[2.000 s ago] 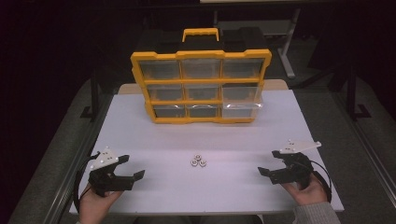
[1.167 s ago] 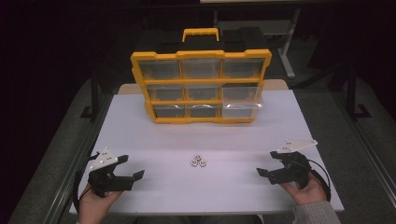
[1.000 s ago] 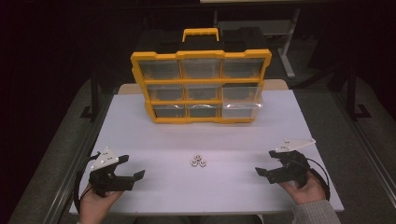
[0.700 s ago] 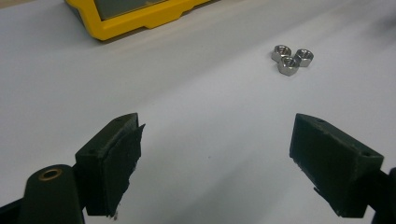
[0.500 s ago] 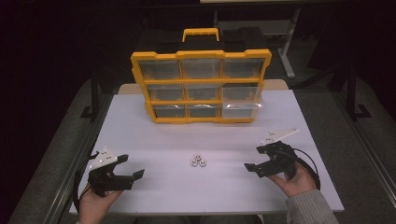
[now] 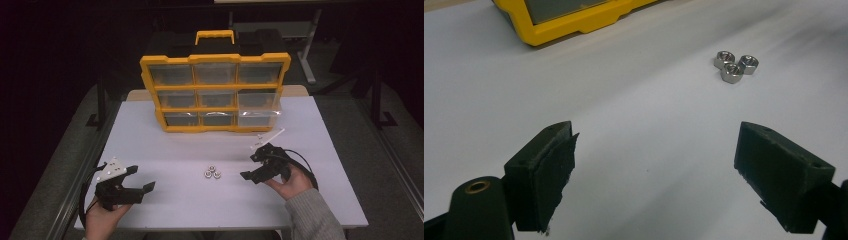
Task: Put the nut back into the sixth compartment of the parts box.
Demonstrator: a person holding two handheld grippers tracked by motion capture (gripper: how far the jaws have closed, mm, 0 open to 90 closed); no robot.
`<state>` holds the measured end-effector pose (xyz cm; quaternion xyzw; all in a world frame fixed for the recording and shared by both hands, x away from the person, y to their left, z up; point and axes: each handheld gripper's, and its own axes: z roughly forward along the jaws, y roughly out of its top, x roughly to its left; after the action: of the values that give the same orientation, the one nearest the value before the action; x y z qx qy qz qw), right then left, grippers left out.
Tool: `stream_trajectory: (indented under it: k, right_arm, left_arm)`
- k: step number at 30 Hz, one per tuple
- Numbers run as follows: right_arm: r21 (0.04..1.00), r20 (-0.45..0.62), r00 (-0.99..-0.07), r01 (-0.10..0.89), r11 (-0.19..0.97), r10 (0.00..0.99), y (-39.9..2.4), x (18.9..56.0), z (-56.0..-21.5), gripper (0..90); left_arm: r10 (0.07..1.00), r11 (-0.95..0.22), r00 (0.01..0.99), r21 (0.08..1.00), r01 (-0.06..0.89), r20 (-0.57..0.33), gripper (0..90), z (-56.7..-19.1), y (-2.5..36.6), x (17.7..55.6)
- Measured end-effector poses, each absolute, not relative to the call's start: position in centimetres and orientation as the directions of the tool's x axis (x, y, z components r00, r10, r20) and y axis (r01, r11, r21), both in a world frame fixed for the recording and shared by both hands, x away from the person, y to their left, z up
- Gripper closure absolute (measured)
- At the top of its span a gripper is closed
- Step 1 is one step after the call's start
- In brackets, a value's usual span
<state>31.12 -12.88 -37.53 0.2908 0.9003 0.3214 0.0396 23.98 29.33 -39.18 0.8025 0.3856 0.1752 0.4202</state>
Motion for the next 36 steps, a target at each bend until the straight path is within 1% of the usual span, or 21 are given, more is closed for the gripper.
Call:
stream_trajectory:
  k: [6, 8, 10, 12, 16, 24, 26, 27, 29, 36]
  right_arm:
    - [0.578, 0.135, -0.844, 0.493, 0.650, 0.520, -11.1, 31.9, -38.2, 32.6]
    - [0.575, 0.136, -0.855, 0.480, 0.663, 0.501, -10.0, 32.1, -38.3, 34.7]
    - [0.572, 0.134, -0.863, 0.469, 0.673, 0.488, -9.4, 32.4, -38.4, 36.2]
    - [0.566, 0.139, -0.862, 0.473, 0.676, 0.487, -9.1, 32.5, -38.4, 36.7]
    - [0.540, 0.144, -0.871, 0.467, 0.701, 0.470, -7.6, 33.3, -39.0, 40.5]
    - [0.503, 0.163, -0.874, 0.473, 0.724, 0.459, -5.8, 34.4, -39.9, 45.4]
    - [0.494, 0.165, -0.873, 0.476, 0.728, 0.459, -5.3, 34.6, -40.3, 47.1]
    - [0.488, 0.159, -0.876, 0.472, 0.735, 0.456, -4.8, 34.7, -40.7, 50.1]
    - [0.482, 0.156, -0.877, 0.470, 0.740, 0.455, -4.5, 34.7, -40.9, 51.1]
    - [0.453, 0.121, -0.887, 0.449, 0.770, 0.445, -3.2, 34.7, -41.7, 59.9]
  left_arm:
    - [0.766, -0.349, 0.641, 0.809, 0.473, -0.044, 16.4, -39.2, 29.3, 23.9]
    - [0.770, -0.331, 0.636, 0.818, 0.471, -0.055, 16.4, -39.2, 29.3, 24.0]
    - [0.767, -0.340, 0.641, 0.817, 0.466, -0.046, 16.4, -39.2, 29.3, 24.0]
    - [0.767, -0.343, 0.640, 0.814, 0.468, -0.045, 16.4, -39.2, 29.3, 24.0]
    - [0.761, -0.358, 0.647, 0.809, 0.466, -0.036, 16.4, -39.2, 29.2, 24.1]
    - [0.767, -0.351, 0.641, 0.809, 0.471, -0.040, 16.4, -39.3, 29.3, 24.1]
    - [0.766, -0.352, 0.641, 0.809, 0.471, -0.040, 16.4, -39.3, 29.3, 24.1]
    - [0.766, -0.352, 0.641, 0.810, 0.469, -0.038, 16.4, -39.3, 29.3, 24.1]
    - [0.767, -0.348, 0.640, 0.813, 0.466, -0.038, 16.4, -39.3, 29.3, 24.1]
    - [0.767, -0.347, 0.640, 0.815, 0.464, -0.038, 16.4, -39.2, 29.4, 24.1]
